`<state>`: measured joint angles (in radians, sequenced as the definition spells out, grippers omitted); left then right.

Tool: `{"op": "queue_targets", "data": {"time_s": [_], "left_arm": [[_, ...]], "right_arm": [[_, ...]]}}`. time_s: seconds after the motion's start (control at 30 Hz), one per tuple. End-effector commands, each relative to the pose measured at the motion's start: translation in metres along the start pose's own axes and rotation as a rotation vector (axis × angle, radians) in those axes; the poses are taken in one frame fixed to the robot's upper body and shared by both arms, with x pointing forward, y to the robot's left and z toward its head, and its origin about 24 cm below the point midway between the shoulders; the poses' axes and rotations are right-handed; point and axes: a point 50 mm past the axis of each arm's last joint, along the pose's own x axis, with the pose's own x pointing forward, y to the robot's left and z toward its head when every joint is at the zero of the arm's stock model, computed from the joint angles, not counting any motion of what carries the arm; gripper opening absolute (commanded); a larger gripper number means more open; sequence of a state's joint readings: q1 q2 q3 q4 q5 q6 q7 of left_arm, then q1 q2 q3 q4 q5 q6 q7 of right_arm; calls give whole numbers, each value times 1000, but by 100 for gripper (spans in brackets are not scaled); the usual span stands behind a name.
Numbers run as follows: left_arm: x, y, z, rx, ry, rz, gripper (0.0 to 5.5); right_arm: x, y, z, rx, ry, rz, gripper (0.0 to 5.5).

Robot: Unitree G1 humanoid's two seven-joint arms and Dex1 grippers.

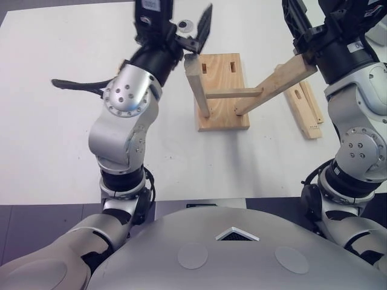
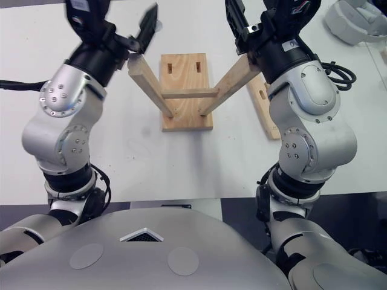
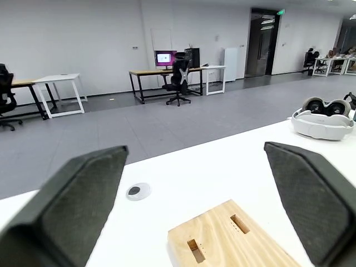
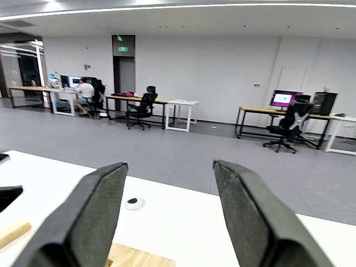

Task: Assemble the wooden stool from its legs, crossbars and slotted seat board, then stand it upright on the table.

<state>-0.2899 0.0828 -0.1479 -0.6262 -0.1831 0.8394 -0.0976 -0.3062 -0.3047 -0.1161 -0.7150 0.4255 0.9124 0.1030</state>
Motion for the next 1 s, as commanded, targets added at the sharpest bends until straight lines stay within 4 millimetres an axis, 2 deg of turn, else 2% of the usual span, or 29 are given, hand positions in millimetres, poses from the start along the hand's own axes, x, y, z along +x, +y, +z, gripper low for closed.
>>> {"op": "queue_targets", "data": {"time_s": [0.03, 0.13, 0.27, 0.33, 0.4, 0.43, 0.53, 0.6, 0.67, 0.77, 0.87, 0.93, 1.0], "left_arm": [[1, 10, 9, 21, -18, 27, 452], [5, 19, 29, 36, -108, 55, 452], [3, 40, 49, 79, -194, 145, 452], [-6, 52, 54, 71, -222, 221, 452], [-22, 63, 46, 69, -203, 343, 452], [-32, 69, 33, 87, -153, 424, 452], [-59, 67, -5, 76, -4, 544, 452], [-65, 57, -14, 68, 39, 534, 452], [-63, 48, -17, 67, 48, 504, 452], [-45, 23, -15, 46, 36, 383, 452], [-23, -7, -10, 18, 11, 244, 452], [-15, -19, -9, 11, 5, 199, 452], [-18, -12, -13, 23, 25, 226, 452]], "right_arm": [[9, -4, -20, 60, 95, -24, 289], [17, -7, 1, 77, -31, -43, 289], [15, -17, 27, 127, -180, -76, 289], [9, -35, 33, 127, -232, -136, 289], [1, -60, 31, 63, -227, -216, 289], [-3, -70, 23, 17, -190, -251, 289], [-15, -83, -17, -125, -17, -266, 289], [-21, -77, -38, -182, 64, -215, 289], [-23, -65, -46, -215, 78, -141, 289], [-18, -22, -31, -176, -46, 61, 289], [-17, 4, -23, -165, -86, 148, 289], [-16, 11, -25, -173, -64, 149, 289], [-15, 0, -33, -195, -3, 72, 289]]}}
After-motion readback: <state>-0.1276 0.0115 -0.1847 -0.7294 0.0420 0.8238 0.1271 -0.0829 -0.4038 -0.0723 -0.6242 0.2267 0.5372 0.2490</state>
